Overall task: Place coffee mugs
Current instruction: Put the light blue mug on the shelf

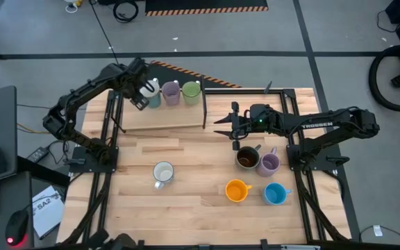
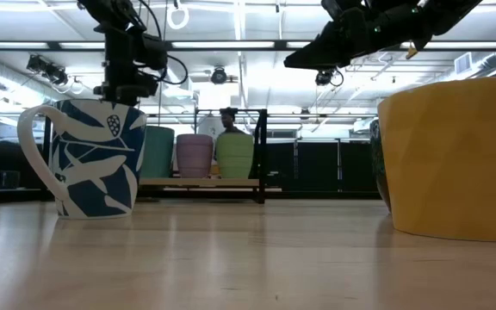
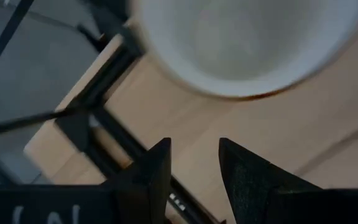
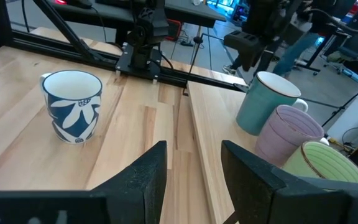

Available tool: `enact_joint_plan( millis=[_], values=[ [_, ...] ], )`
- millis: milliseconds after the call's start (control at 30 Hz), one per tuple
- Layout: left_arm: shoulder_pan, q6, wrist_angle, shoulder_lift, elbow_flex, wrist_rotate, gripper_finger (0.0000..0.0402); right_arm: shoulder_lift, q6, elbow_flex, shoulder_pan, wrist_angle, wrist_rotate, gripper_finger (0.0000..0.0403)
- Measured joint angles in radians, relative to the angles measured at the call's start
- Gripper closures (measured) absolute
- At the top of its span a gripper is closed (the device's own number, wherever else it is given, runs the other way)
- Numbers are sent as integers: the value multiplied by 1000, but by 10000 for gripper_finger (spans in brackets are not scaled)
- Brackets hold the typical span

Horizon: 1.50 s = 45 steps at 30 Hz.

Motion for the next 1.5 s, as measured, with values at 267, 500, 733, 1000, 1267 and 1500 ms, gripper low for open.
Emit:
enact_joint_plan(
  millis=[267,500,733,1000,1267,1500],
  values=[
    [-13,94,39,0,0,30,260,0,4,0,3,-1,0,245],
    [-6,86,68,0,0,66,260,0,0,0,3,-2,0,245],
    [-5,80,91,0,0,67,260,0,0,0,3,-2,0,245],
    [-5,61,113,0,0,82,260,0,0,0,3,-2,0,245],
    [-5,61,121,0,0,82,260,0,-1,0,3,-2,0,245],
    [-5,70,113,0,0,81,260,0,-1,0,3,-2,0,245]
  ],
)
